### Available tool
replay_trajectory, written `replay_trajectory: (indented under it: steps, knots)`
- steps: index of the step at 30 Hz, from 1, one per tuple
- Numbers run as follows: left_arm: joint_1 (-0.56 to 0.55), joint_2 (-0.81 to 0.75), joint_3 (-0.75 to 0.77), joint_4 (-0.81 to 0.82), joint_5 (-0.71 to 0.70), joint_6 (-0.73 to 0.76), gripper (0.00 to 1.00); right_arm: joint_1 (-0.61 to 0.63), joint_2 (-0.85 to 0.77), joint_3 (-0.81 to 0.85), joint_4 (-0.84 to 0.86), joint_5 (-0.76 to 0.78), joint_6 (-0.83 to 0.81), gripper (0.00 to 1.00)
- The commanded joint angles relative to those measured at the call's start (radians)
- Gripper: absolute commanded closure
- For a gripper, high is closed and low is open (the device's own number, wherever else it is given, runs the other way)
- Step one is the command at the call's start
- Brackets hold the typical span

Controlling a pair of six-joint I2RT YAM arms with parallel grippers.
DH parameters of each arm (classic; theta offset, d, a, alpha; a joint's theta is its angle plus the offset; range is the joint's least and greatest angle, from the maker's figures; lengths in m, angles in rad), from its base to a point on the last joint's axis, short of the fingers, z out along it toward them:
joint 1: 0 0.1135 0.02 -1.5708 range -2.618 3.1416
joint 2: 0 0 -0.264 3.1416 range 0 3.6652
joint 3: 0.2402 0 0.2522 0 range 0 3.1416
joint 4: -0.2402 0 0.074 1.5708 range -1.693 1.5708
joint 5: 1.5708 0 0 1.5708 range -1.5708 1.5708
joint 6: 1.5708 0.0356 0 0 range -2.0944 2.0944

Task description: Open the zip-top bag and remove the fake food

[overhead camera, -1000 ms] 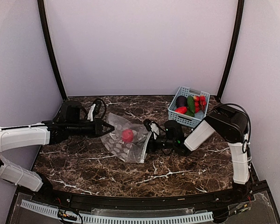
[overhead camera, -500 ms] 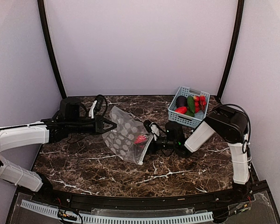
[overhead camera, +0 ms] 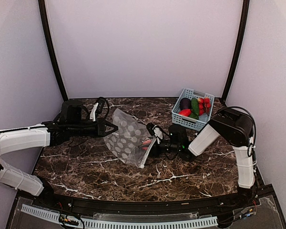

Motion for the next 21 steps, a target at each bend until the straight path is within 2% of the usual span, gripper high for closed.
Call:
replay_trajectory:
  steps: [1,3,8,11,15,21]
  knots:
    - [-0.002,-0.012,0.017,-0.026,-0.037,0.016,0.99,0.009,0.021,-0.035,-0.018,0.017,-0.018,0.44]
    - [-0.002,-0.01,0.019,-0.033,-0.049,0.018,0.99,0.009,0.018,-0.051,-0.016,0.023,-0.022,0.38]
    - [-0.001,-0.002,0.02,-0.035,-0.059,0.015,0.99,0.01,-0.004,-0.079,-0.008,0.03,-0.033,0.38]
    - [0.001,0.004,0.019,-0.034,-0.065,0.012,0.99,0.011,-0.014,-0.084,-0.009,0.032,-0.035,0.45]
    - [0.009,0.006,0.015,-0.043,-0.094,0.005,0.99,0.011,-0.051,-0.098,-0.013,0.02,-0.036,0.6]
    - [0.045,0.011,-0.018,-0.059,-0.162,-0.031,0.99,0.014,-0.174,-0.141,-0.041,0.009,-0.035,0.65]
